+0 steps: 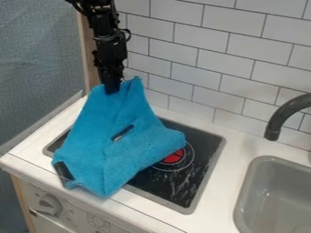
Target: Fold the cloth from top left to right
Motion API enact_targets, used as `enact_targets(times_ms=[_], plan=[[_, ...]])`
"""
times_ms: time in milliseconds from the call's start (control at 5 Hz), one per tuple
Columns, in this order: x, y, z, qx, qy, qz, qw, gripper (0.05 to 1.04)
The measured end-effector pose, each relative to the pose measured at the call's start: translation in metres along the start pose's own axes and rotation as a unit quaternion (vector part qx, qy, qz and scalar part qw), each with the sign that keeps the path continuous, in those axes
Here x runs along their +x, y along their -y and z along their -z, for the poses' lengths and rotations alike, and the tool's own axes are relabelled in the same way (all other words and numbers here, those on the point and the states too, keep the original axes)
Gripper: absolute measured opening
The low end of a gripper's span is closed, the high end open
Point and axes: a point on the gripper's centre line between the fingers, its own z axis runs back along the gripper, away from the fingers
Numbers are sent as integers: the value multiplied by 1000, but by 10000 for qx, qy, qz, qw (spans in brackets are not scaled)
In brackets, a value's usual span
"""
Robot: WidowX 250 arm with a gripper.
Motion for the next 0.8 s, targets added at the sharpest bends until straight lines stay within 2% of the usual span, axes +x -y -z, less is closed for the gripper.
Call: enact_targets(times_ms=[200, 400, 800], plan=[[-4, 15, -9, 10, 64, 208, 9998, 58], [-15, 41, -9, -92, 47, 467, 9989, 58], [-25, 101, 17, -220, -210, 694, 9971, 58]])
